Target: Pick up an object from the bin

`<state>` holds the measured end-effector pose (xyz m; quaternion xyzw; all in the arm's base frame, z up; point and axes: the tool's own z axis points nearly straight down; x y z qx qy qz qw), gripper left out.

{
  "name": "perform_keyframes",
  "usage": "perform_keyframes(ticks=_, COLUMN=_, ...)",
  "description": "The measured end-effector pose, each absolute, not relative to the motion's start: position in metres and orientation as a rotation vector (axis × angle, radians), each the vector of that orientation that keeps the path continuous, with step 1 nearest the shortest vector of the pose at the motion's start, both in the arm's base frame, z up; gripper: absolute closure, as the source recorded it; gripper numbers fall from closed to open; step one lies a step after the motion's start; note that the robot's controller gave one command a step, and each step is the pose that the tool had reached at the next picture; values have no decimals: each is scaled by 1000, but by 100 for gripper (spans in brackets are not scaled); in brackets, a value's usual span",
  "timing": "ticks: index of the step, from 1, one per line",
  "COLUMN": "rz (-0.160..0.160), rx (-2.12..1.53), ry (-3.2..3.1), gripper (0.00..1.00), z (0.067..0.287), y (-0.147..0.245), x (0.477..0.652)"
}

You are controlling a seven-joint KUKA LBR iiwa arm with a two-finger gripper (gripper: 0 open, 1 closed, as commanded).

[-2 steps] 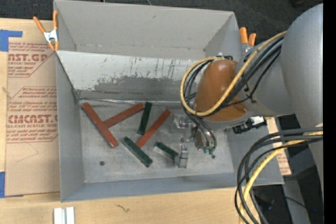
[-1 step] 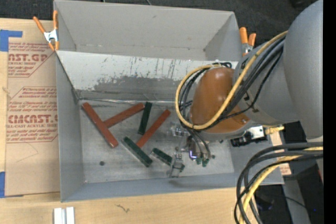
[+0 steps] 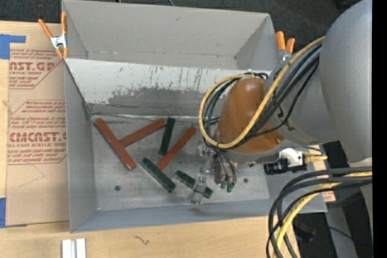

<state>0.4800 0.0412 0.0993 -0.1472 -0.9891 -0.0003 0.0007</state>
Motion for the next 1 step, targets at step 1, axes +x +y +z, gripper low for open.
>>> perform_keyframes(ticks=1, rz=1, rx=-540, ry=-3094, gripper=0, z=68, y=35, x=479)
